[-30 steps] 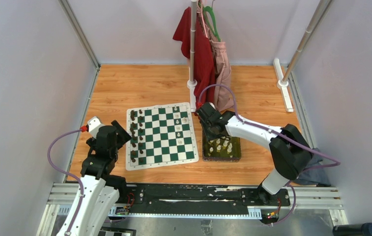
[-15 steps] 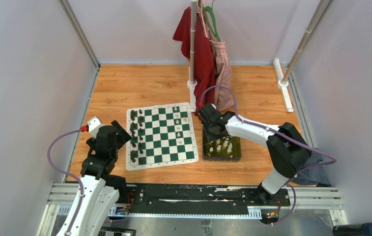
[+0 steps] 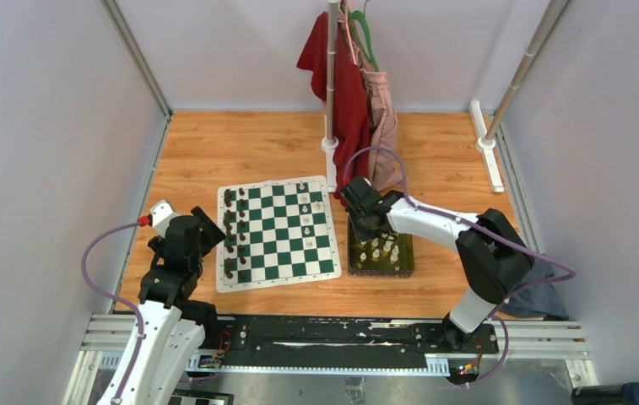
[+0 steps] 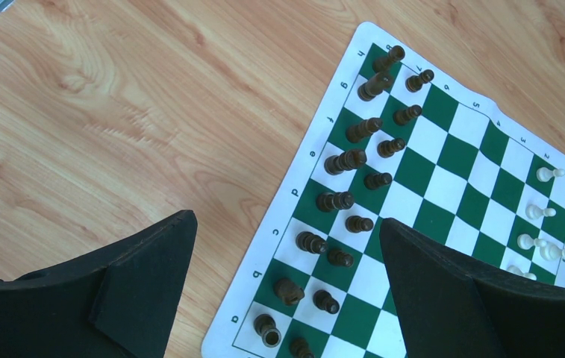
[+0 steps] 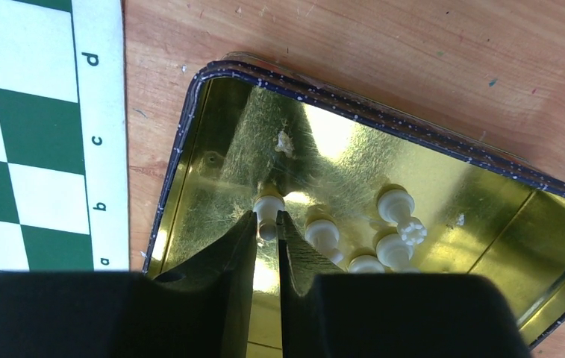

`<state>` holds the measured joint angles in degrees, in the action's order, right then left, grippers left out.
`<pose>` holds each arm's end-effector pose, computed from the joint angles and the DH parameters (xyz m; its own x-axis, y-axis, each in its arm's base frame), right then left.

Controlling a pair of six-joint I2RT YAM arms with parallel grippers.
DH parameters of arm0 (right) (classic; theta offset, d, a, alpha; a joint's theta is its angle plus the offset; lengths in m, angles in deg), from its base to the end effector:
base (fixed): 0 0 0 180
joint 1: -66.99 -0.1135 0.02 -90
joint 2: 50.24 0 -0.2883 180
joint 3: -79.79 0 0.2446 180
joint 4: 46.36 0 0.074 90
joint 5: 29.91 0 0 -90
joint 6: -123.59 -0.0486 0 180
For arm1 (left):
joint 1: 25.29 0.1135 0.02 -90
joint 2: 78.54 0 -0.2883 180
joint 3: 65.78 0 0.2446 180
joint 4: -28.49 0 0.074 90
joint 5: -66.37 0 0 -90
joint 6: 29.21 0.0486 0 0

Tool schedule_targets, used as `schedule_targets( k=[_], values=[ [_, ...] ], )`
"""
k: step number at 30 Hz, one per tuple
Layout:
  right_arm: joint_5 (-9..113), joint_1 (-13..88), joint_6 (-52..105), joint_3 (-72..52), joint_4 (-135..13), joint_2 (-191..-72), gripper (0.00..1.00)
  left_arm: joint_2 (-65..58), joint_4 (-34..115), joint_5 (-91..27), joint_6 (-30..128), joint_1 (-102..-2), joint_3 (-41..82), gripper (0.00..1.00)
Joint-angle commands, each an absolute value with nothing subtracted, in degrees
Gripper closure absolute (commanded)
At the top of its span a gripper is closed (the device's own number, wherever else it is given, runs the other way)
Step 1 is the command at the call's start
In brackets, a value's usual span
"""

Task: Set up the chess pieces on the board
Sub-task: Pick up the chess piece from the storage box.

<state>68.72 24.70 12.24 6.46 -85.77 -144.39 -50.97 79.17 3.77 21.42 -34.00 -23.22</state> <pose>0.2491 0.2167 0.2082 -0.8202 -0.2595 -0.5099 -0.3345 0.9405 0.0595 0.0981 0.0076 0.2419 -0.2967 -0.5243 -0.7982 -0.5475 0.7782 -0.3076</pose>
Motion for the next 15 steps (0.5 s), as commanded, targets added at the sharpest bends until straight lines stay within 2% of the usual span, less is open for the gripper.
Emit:
schedule_targets(
  k=[1, 8, 15],
  values=[
    [68.1, 25.5, 12.6, 7.7, -86.0, -145.5, 0.8, -51.5, 79.3, 5.0, 21.5, -33.8, -23.5, 0.0],
    [68.0, 25.6, 12.6, 7.9, -86.1, -145.6, 0.81, -51.5, 79.3, 4.9, 21.4, -33.8, -23.5, 0.0],
    [67.9, 25.6, 12.8, 7.8, -86.3, -145.3, 0.96, -51.5, 79.3, 4.8, 21.4, -33.8, -23.5, 0.0]
  ],
)
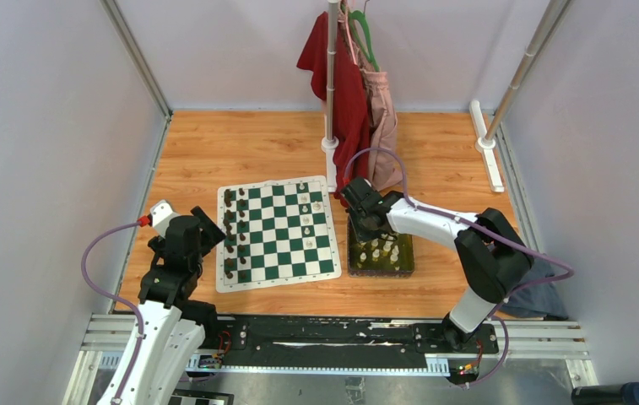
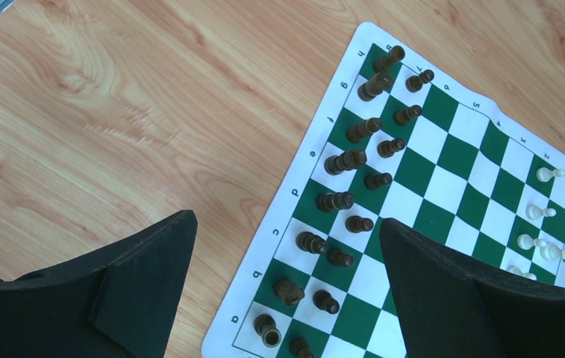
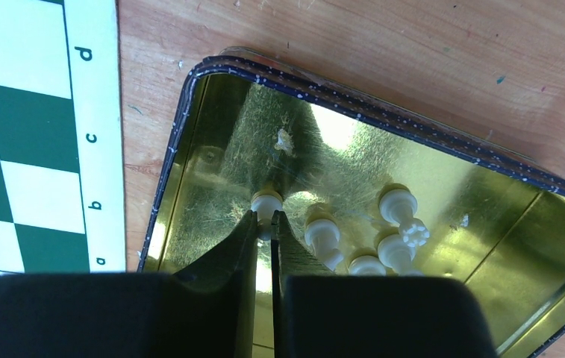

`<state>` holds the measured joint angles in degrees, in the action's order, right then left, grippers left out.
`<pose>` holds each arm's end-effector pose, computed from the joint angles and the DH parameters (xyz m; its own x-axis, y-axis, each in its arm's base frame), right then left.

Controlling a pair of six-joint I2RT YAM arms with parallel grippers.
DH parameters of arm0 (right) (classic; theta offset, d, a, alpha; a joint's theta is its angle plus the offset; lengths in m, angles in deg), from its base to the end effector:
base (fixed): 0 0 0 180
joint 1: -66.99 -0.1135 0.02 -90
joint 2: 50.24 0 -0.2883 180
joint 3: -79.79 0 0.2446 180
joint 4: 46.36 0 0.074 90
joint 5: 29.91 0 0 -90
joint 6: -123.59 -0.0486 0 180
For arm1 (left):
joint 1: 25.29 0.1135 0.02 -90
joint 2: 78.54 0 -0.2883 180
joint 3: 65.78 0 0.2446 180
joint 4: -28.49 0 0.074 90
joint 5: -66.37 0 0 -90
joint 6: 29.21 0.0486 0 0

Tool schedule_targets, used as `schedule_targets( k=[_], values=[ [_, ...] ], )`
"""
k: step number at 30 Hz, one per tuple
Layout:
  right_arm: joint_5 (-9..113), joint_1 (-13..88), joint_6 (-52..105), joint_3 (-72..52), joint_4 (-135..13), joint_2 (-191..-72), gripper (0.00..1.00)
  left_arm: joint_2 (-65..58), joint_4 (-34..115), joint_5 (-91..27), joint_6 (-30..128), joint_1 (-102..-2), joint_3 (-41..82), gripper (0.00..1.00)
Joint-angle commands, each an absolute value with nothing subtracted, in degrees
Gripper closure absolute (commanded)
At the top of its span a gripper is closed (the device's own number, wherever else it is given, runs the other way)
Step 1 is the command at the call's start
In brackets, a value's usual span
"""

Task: Set up the chess pieces on the board
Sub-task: Pick up the chess piece from the storage box.

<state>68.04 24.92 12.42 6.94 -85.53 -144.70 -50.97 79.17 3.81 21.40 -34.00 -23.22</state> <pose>0.2491 0.2158 0.2043 -0.8257 -0.2635 -0.4988 -0.3381 0.9389 0.0637 0.0981 0.0076 0.2419 -0.2962 -0.5244 -0.7983 -0.5480 0.7779 -0.3076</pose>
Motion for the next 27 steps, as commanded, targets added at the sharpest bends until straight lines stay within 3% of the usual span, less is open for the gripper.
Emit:
schedule_targets(
  k=[1, 27],
  values=[
    [68.0, 25.6, 12.8, 7.6, -86.4, -145.1, 0.98, -51.6, 79.3, 4.8, 21.4, -33.8, -23.4, 0.0],
    [68.3, 25.1, 14.9, 2.4, -90.7, -140.3, 1.0, -52.5, 79.8, 4.8, 20.7, -33.9, -23.3, 0.0]
  ],
)
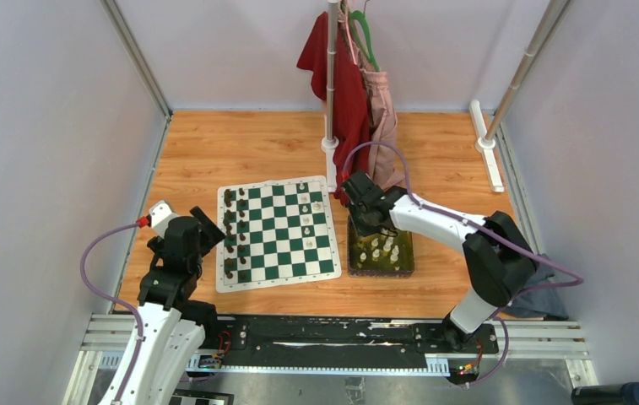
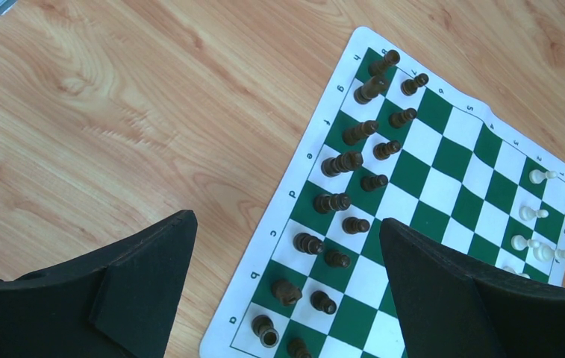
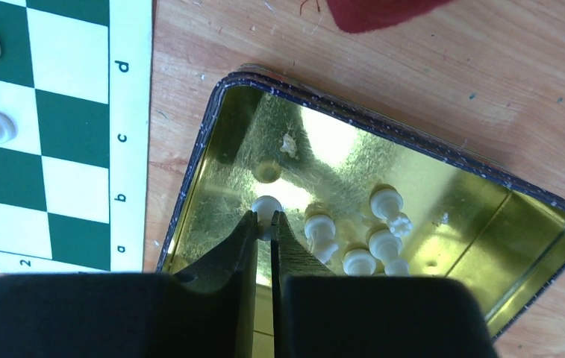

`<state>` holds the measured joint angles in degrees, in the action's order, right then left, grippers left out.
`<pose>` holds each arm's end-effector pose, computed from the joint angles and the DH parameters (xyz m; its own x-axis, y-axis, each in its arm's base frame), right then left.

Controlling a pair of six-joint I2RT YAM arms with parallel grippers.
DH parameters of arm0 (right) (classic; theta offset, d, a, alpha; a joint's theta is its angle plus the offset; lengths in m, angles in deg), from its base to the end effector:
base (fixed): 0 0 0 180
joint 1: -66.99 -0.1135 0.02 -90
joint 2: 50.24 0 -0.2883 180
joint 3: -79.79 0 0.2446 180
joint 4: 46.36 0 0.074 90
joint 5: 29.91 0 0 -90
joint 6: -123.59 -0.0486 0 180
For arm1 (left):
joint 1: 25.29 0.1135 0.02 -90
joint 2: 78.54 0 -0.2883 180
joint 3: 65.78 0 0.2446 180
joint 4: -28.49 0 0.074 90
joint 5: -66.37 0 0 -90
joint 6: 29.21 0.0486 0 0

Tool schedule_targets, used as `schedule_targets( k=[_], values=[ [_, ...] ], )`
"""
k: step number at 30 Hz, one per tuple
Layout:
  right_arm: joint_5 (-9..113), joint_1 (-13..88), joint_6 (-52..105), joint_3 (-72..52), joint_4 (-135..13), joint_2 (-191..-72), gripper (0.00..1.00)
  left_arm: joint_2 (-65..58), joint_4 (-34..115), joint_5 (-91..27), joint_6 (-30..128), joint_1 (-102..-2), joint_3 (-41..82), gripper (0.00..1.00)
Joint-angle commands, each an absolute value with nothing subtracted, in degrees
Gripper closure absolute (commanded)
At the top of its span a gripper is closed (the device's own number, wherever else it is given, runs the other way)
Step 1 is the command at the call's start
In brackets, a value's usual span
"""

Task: Set up the chess pieces on the board
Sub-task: Pick up the chess piece from the storage box, then place the chess piece on the chessboard.

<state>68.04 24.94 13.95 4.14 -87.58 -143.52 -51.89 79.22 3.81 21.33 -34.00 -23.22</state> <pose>0.2516 0.2179 0.2227 -0.8036 -0.2766 -0.5270 -0.3611 0.9304 0.0624 0.0960 0.0079 0.2430 -0.2835 -0.5272 -0.8011 -0.5437 0.7765 -0.3186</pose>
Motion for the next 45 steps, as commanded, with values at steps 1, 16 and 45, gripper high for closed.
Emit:
schedule_targets(
  k=[1, 16, 45],
  values=[
    [68.6, 24.7, 15.1, 2.0, -91.1, -139.4, 1.0, -52.5, 79.8, 4.8, 20.7, -33.9, -23.4, 0.0],
    [72.6, 12.9, 15.1, -5.1, -97.5, -139.6, 1.0, -54.0, 80.0, 5.2, 20.4, -33.9, -23.5, 0.0],
    [69.5, 6.0, 16.6, -13.2, -92.3, -155.9, 1.0, -54.0, 79.8, 5.6, 21.1, -33.9, -23.5, 0.0]
  ],
)
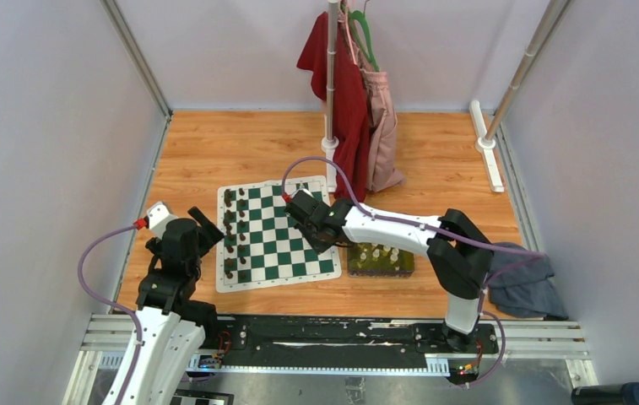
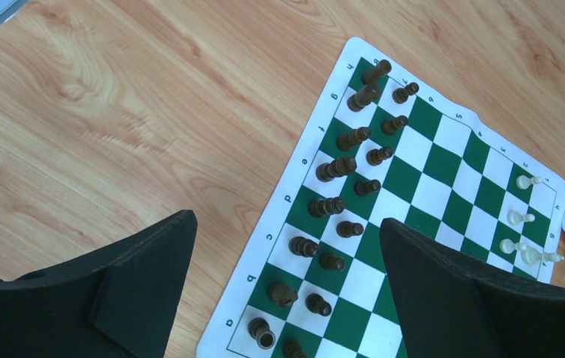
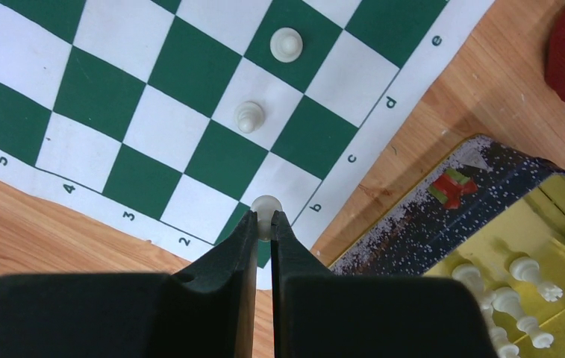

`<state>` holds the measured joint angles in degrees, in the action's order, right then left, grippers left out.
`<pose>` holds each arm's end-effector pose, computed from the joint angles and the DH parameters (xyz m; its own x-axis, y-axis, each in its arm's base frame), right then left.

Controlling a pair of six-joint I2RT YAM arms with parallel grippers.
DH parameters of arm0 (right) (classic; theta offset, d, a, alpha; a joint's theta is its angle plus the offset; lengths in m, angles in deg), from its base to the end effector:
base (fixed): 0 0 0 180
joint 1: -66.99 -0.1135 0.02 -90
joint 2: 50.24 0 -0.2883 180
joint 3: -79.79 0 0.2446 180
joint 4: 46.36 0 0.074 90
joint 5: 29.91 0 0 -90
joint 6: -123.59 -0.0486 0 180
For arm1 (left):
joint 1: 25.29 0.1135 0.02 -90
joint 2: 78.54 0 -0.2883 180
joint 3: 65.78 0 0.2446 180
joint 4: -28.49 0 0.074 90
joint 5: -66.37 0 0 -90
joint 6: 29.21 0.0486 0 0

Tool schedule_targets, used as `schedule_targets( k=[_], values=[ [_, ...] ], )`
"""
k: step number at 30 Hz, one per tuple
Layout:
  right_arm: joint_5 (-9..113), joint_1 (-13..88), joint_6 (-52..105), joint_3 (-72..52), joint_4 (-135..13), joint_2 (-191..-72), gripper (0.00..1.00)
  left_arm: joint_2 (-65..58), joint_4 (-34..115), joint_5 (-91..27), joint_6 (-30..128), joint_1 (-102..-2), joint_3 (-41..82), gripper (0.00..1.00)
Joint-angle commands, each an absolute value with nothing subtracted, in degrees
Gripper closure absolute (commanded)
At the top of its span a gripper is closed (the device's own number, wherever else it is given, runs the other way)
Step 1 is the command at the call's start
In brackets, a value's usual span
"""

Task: Set up the chess pieces on the board
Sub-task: Place the chess piece on the chessboard.

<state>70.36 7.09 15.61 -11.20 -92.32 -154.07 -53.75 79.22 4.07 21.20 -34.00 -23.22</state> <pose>0.2033 0.3335 0.2349 -0.6565 -0.5269 -0.5398 -0.6332 0.7738 0.0149 0.0918 0.0088 0.2454 -0.2542 -0.5319 -0.8078 -0.5365 0.7725 -0.3398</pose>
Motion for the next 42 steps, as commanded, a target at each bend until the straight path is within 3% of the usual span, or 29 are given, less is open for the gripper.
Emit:
schedule_targets(
  k=[1, 42],
  values=[
    [69.4, 5.9, 16.6, -13.4, -92.2, -156.3, 1.0, -54.0, 79.8, 5.6, 21.1, -33.9, -23.5, 0.0],
    [66.2, 4.9, 17.5, -15.6, -89.7, -162.0, 1.0, -53.2, 79.6, 5.5, 21.2, -34.1, -23.5, 0.0]
  ],
)
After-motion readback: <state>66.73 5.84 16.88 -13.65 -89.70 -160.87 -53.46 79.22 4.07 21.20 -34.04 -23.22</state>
